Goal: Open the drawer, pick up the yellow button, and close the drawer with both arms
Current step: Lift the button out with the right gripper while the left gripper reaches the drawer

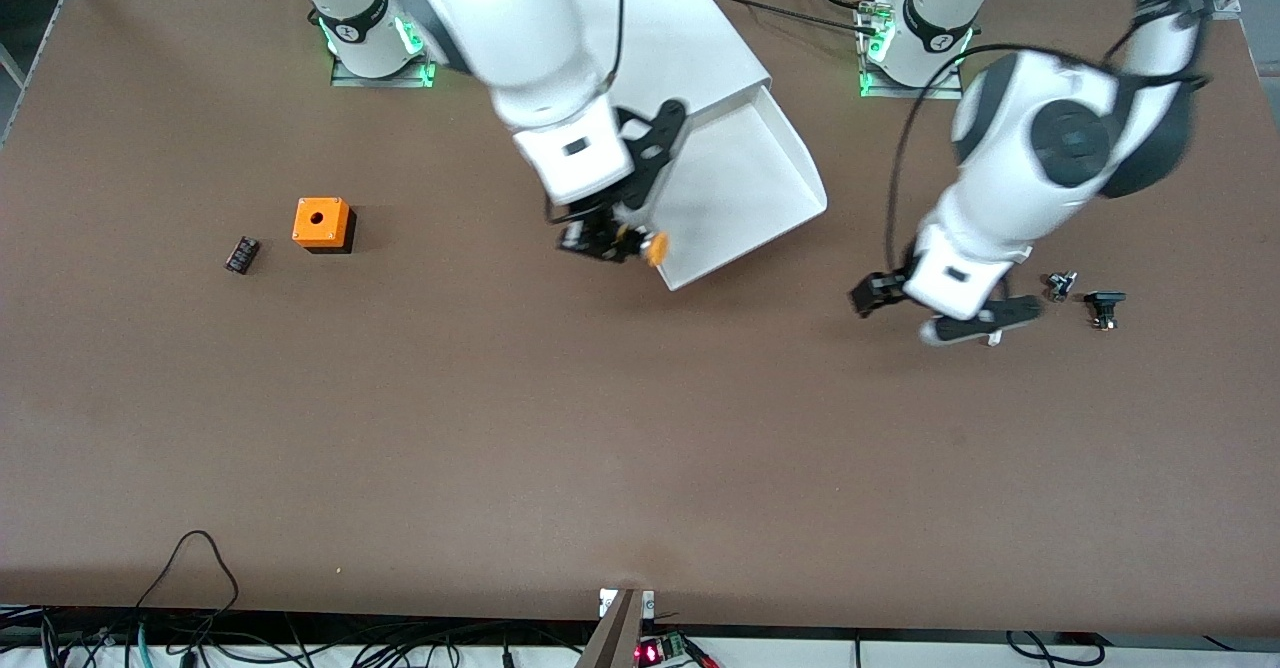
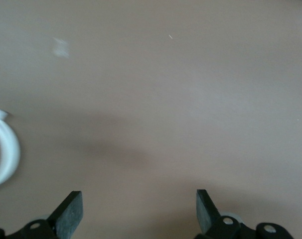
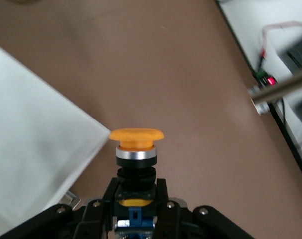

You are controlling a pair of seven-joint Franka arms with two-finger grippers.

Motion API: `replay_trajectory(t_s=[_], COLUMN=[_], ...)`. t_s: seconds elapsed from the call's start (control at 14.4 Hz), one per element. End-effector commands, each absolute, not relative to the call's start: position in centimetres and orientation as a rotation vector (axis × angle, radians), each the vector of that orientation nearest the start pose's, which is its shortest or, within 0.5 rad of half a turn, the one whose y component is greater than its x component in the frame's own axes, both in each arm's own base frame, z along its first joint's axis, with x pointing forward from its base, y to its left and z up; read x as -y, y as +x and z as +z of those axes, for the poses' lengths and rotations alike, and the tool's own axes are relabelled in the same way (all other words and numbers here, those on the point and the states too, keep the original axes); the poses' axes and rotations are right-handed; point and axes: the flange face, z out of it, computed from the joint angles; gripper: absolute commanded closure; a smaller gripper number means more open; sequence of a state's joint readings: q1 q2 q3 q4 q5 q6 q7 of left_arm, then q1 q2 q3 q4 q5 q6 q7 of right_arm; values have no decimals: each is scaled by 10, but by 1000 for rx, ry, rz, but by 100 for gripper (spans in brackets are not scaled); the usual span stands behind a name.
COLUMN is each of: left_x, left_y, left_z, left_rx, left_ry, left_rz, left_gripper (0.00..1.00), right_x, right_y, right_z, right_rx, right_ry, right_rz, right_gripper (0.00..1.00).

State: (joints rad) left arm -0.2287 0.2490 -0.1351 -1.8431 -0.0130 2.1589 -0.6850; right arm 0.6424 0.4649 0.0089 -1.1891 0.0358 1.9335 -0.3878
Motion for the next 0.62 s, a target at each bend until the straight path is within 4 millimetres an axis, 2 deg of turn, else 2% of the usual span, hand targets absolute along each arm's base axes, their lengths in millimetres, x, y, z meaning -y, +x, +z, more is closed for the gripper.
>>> replay_trajectory(t_s=[0.0,0.14,0.35,0.49,0.55], left_x=[244,275,320,343,348], left_y=[565,543,504,472,460], left_z=[374,362,355,356,358], left_rx=[696,792,916,878,852], left_ry=[-3165,-3143,-3108,-3112,-3110], left_rz=[-95,-65,6,28,35], left_gripper=[0,0,0,0,0], right_x=[-387,-332,-238,-165,-143], right_y=[591,606,633,636,634], right_z=[533,514,469,433,422], right_rx=[1076,875,628,478,444], right_ry=[-2836,-2929,-3026,-3078,-3092], right_rz=[-357,-277,-133,-16,19], right_gripper=[83,83,83,82,82])
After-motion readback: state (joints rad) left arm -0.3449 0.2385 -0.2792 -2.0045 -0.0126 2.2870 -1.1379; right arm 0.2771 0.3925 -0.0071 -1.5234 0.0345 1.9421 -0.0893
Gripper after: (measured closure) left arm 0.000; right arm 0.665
